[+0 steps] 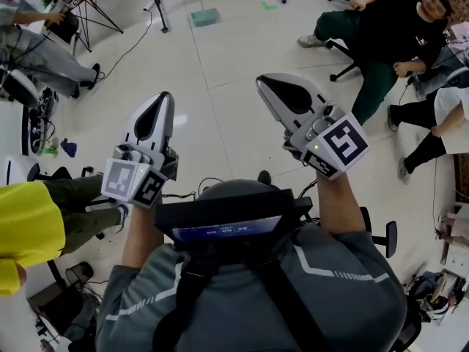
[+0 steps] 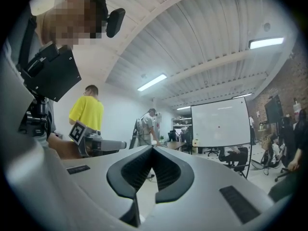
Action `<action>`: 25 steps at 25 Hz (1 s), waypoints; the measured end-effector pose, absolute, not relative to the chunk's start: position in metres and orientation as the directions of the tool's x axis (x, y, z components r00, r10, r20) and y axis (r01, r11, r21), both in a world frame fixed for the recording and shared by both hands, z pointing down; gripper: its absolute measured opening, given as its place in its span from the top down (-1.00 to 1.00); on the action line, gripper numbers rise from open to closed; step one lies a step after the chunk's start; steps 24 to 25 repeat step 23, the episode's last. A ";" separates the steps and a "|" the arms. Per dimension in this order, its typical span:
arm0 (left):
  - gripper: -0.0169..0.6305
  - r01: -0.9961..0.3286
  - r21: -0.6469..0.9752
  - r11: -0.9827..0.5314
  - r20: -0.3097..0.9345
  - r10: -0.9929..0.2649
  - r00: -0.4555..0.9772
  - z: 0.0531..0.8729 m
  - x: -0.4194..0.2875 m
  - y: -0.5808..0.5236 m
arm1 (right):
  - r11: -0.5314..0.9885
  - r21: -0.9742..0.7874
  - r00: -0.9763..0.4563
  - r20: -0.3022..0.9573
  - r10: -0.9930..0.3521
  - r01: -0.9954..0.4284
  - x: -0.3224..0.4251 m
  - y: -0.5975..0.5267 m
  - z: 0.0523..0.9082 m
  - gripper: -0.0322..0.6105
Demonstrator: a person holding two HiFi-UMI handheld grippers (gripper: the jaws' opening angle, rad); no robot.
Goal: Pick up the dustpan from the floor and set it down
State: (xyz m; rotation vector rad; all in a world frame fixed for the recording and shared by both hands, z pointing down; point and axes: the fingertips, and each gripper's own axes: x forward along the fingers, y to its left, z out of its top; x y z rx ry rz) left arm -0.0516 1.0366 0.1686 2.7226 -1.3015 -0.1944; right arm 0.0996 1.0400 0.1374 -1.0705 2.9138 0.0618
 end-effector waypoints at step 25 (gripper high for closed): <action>0.88 -0.749 0.150 -0.646 -0.069 -0.762 0.644 0.163 -0.017 1.075 | 0.749 0.047 -0.751 -0.042 -0.659 -0.661 0.130 1.081 0.132 0.86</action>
